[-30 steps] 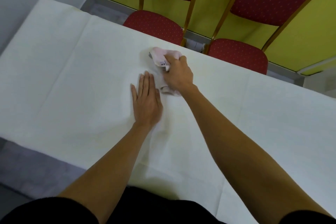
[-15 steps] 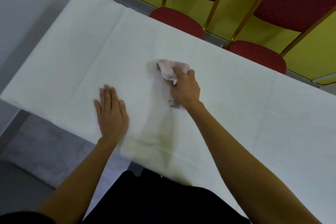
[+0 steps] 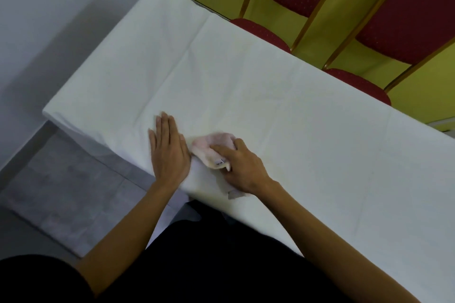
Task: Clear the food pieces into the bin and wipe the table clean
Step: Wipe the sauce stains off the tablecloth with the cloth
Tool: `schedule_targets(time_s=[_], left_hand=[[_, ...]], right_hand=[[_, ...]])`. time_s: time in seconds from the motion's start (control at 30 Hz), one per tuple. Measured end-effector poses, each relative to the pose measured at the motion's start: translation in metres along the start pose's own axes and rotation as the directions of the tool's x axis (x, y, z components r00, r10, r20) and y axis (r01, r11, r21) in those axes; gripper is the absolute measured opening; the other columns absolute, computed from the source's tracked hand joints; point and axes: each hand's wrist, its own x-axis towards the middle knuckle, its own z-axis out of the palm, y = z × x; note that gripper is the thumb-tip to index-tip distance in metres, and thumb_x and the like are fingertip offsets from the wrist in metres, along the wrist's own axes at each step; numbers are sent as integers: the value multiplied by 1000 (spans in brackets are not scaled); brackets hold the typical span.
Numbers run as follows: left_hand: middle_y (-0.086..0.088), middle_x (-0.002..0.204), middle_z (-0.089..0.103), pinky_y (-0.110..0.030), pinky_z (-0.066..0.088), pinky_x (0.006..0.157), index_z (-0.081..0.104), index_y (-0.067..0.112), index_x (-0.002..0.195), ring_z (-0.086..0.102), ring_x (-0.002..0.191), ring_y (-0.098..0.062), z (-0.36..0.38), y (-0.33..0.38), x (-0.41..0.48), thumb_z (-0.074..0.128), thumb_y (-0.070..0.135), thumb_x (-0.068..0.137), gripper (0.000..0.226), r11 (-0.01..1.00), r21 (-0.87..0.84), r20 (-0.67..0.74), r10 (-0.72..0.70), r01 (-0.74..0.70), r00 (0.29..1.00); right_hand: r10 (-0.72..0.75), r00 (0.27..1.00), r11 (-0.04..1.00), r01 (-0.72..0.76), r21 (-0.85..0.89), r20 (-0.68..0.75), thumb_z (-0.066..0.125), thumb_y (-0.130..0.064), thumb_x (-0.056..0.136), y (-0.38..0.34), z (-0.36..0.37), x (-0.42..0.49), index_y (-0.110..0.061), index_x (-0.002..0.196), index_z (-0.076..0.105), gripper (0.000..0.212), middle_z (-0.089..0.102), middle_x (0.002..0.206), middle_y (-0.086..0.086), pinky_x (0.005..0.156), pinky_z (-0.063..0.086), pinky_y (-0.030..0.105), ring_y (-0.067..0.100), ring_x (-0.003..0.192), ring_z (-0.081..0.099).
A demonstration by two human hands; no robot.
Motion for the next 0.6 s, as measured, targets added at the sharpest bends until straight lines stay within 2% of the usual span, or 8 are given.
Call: schedule_targets(time_s=[0.07,0.13,0.2,0.27,0.3,0.37,0.47,0.6], left_hand=[[-18,163,23,-50,12,124,29,-4,152,18,153,-30,-2,-5,-1,27,20,104,54,1000,-2,5,-6,6,1000],[-17,164,21,-48,9,125,27,-3,154,15,154,-28,-5,-13,-5,24,23,105,55,999,8,1,-32,32,999],[-15,165,19,-48,5,125,25,-2,155,13,154,-27,-12,-27,-11,22,27,105,57,997,11,-4,-73,73,997],[-14,165,19,-49,4,125,24,-2,155,13,154,-27,-16,-39,-17,23,28,105,57,996,9,-9,-85,85,996],[-15,165,19,-50,5,125,25,-2,154,13,154,-28,-19,-43,-19,23,27,105,57,996,9,-12,-85,85,996],[-16,164,18,-51,5,125,25,-3,154,13,154,-30,-22,-48,-20,23,26,105,57,996,3,-20,-93,93,995],[-18,164,16,-49,2,124,22,-5,154,11,154,-31,-28,-55,-16,23,23,104,57,989,-26,-33,-145,144,989],[-19,164,18,-50,7,124,23,-5,154,12,154,-31,-34,-74,-6,24,23,103,58,986,-31,-45,-164,163,985]], right_hand=[[-80,993,995,75,58,87,60,-31,85,3,-8,-3,-42,139,52,56,48,122,7,83,48,35,35,107,57],[-99,995,990,99,104,-2,59,-32,78,14,-25,3,-30,135,60,57,55,108,12,83,45,32,35,102,58],[46,971,994,-22,104,-234,60,-30,80,24,-43,19,-25,133,61,53,57,108,17,81,45,33,37,100,59],[249,890,966,-201,160,-383,61,-26,88,28,-57,38,-25,137,56,49,53,114,17,81,47,38,39,103,58],[313,862,948,-257,190,-399,60,-25,91,25,-58,46,-27,139,52,48,51,118,16,82,48,39,39,104,57],[354,867,933,-303,193,-350,56,-25,93,12,-49,54,-31,142,47,50,47,127,16,87,48,42,41,109,56],[233,937,972,-228,50,-259,56,-22,90,-19,-16,48,-33,145,42,58,39,137,16,85,50,46,43,108,59],[-36,997,994,29,-105,-68,61,-23,85,-52,22,20,-34,144,45,62,35,144,14,81,50,42,42,108,59]])
